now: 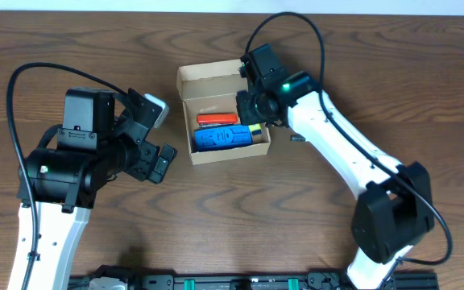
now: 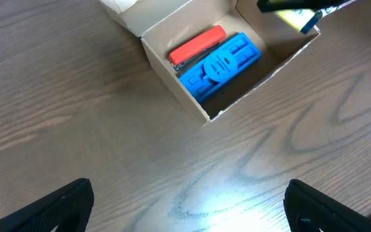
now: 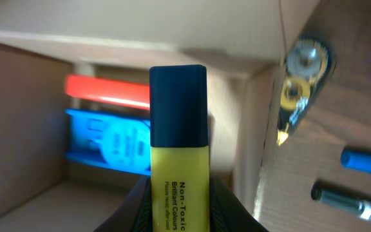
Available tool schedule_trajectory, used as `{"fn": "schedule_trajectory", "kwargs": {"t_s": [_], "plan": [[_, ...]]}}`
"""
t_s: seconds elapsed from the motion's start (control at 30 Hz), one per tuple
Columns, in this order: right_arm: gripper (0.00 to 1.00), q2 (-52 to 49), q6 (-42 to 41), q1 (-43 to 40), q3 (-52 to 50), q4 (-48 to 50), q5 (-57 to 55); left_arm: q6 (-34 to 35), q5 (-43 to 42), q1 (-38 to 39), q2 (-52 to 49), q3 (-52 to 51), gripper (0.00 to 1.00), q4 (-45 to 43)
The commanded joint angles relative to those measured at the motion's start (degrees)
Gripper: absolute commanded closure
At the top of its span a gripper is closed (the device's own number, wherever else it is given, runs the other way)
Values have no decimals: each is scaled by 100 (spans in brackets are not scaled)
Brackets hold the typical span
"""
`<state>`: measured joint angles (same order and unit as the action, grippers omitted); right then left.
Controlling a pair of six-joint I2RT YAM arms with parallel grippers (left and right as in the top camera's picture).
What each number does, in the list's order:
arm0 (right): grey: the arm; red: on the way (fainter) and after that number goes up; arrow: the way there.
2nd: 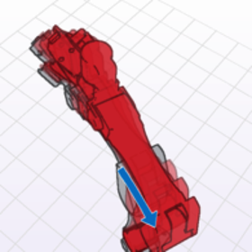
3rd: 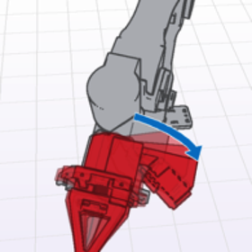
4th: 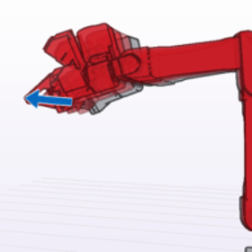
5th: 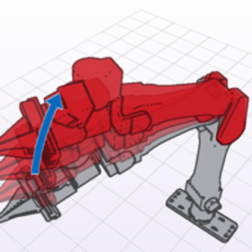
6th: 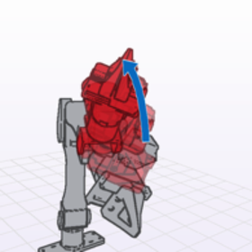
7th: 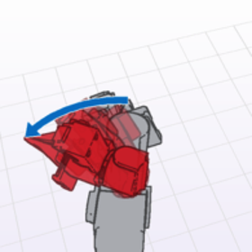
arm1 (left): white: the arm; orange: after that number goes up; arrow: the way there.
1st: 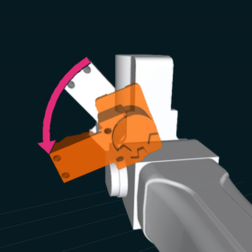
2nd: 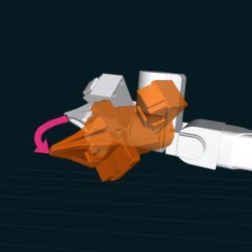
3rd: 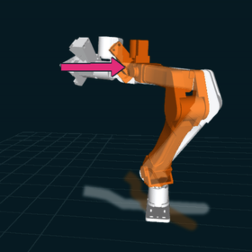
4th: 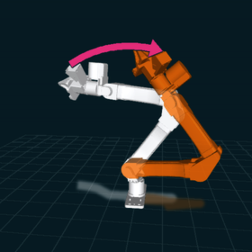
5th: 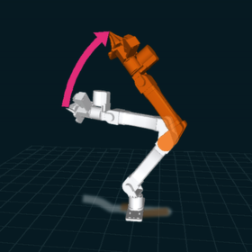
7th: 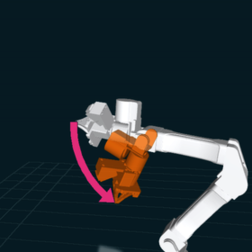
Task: Pack container
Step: 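Lower the yellow highlighter into the box's right end, then open the right gripper and withdraw from the box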
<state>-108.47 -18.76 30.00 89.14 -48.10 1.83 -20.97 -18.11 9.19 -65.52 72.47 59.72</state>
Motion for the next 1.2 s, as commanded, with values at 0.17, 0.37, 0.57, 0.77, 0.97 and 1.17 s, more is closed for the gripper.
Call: {"fn": "schedule_trajectory", "kwargs": {"t_s": [0.17, 0.37, 0.57, 0.77, 0.97, 1.17], "plan": [[87, -229, -245, 52, -2, -136, -358, 42, -81, -26, 0, 66, 5, 9], [77, -229, -243, 52, -2, -92, -459, 42, -79, -26, 0, 66, 5, 9], [64, -229, -243, 52, -2, 9, -505, 42, -79, -26, 0, 66, 5, 9], [58, -229, -243, 55, -2, 59, -481, 42, -79, -26, 0, 66, 5, 9], [58, 50, -153, 48, 9, 46, -72, 42, -81, -26, 0, 66, 5, 9], [51, 1132, 610, -90, 9, 63, -264, 42, -81, -26, 0, 66, 5, 9]]}}
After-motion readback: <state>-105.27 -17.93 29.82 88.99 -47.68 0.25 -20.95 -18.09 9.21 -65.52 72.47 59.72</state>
